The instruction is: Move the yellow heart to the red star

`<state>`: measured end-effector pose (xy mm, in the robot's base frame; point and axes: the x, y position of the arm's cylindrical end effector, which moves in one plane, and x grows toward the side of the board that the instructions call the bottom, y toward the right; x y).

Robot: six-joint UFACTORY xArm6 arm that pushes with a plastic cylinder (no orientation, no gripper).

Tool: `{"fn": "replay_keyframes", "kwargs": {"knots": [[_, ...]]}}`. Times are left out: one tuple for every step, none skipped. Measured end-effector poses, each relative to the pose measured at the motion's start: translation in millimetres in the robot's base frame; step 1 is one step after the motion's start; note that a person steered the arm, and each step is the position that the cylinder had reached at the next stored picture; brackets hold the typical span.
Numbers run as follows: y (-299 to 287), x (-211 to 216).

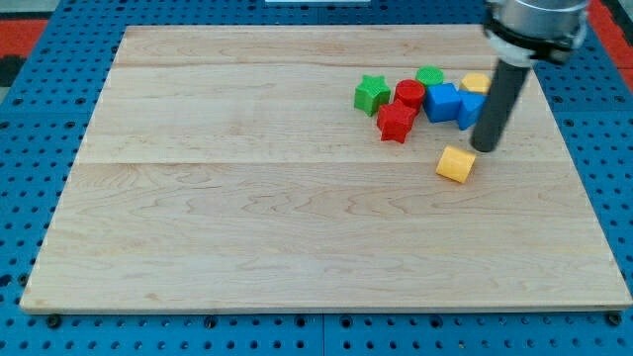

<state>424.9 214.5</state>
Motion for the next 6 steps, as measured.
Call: {"fn": "replay_keyframes", "kwargs": {"knots": [[71.8, 24.1], [-1.4, 61.7], [-41.6, 41.5], [-67.8, 28.7], [-68.1, 34.2], [-80.0, 10.6]]}}
